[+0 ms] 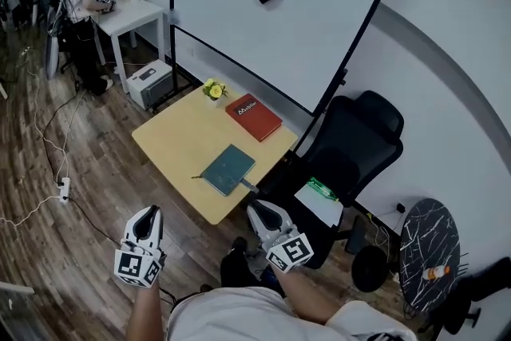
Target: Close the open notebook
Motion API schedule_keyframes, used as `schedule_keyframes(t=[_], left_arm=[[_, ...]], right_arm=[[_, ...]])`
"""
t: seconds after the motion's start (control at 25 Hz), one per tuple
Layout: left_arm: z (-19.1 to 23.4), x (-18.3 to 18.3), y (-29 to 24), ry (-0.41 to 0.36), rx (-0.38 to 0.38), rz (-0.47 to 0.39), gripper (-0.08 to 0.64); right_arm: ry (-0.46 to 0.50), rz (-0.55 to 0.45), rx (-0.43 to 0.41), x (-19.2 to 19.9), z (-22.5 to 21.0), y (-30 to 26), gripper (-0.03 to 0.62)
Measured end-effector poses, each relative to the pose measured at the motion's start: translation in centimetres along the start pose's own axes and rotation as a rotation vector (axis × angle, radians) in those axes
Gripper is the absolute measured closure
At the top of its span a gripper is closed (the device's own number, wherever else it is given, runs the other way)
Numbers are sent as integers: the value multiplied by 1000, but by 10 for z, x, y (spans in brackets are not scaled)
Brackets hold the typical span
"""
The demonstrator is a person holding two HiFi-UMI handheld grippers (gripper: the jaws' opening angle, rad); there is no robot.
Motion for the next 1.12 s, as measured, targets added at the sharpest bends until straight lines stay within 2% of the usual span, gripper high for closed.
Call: schedule_keyframes(t=[0.24, 0.52, 0.68, 0.92, 1.12], left_arm=[[-10, 19, 67, 27, -43, 18, 523], [-46, 28, 110, 27, -113, -2, 523], [-79, 37, 130, 35, -192, 18, 522], [-136, 49, 149, 38, -260, 47, 522], [-172, 59, 155, 33, -302, 81, 522]], right_arm=[[19, 7, -37, -2, 49, 27, 540], [29, 20, -83, -2, 63, 50, 540], [44, 47, -116, 3, 61, 81, 538], [35, 85, -35, 15, 37, 162, 538], [7, 84, 4, 31, 22, 200, 538]])
Point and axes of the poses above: the fingertips, and each gripper's own axes: y backward along the fingers, z to its left, x out of its underside, the point moved 10 cm from there along y, backward along the fingers, and after that the axes turned 9 degrees about z, right-handed, at the moved point
